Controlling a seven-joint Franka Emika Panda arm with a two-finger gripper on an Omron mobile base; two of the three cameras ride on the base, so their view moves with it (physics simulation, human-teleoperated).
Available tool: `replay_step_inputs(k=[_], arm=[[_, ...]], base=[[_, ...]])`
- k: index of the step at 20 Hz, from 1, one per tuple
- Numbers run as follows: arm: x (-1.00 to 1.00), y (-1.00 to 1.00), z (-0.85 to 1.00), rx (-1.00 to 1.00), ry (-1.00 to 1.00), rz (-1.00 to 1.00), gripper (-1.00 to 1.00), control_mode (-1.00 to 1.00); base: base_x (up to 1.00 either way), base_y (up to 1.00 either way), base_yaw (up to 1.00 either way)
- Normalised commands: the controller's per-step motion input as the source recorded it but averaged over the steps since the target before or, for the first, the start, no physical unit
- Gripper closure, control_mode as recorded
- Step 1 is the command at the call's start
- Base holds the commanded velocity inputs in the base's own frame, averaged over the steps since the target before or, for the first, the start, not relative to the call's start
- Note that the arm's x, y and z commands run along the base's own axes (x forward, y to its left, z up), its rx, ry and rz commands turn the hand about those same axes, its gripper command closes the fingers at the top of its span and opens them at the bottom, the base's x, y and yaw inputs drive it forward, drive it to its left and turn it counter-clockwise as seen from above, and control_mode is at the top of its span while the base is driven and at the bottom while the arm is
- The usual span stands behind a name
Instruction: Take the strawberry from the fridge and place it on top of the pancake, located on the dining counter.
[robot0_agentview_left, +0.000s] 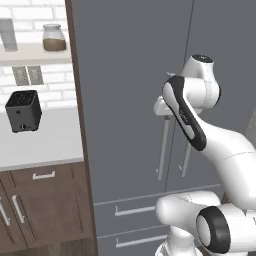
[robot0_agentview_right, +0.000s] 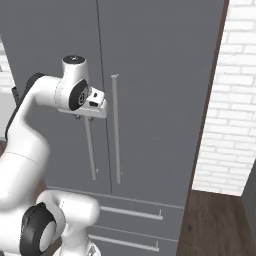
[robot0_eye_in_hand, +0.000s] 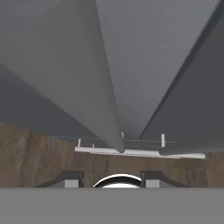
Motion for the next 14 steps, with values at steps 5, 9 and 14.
replay_step_inputs(k=[5, 9, 14], arm=[[-0.23, -0.01, 0.00, 0.00, -0.05, -0.01, -1.00, 1.00], [0.00, 0.00, 0.00, 0.00, 0.00, 0.00, -1.00, 1.00], [0.00, 0.00, 0.00, 0.00, 0.00, 0.00, -1.00, 1.00]], base=[[-0.13, 0.00, -0.01], [-0.83, -0.23, -0.10], [-0.60, -0.13, -0.09]])
